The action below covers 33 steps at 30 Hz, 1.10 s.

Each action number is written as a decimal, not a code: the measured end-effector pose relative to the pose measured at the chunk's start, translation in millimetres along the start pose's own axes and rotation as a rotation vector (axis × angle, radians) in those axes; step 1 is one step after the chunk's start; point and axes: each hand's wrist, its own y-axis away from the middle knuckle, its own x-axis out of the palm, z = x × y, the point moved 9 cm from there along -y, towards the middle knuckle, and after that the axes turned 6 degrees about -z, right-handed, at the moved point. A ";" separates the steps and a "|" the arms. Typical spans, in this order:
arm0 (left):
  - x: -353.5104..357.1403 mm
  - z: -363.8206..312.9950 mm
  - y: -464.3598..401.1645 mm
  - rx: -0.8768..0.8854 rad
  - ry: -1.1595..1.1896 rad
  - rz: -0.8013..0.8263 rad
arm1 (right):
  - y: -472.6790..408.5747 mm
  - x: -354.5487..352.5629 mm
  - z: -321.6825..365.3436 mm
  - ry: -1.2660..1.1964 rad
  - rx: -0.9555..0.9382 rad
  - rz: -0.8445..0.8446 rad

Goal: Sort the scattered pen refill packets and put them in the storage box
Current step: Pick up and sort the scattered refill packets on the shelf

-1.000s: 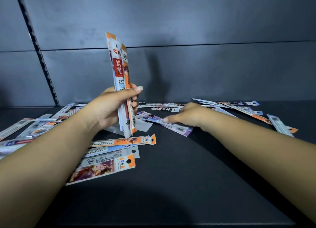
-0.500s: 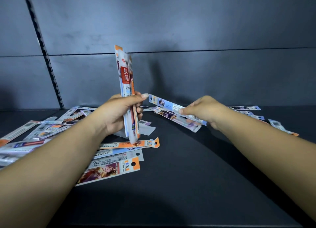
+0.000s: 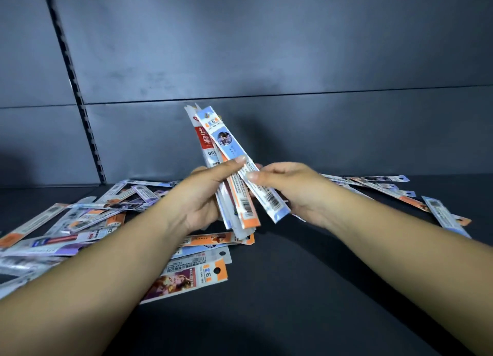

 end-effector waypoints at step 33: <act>4.3 -20.8 7.3 0.176 0.018 -0.006 | 13.5 20.1 15.0 0.294 -0.268 0.101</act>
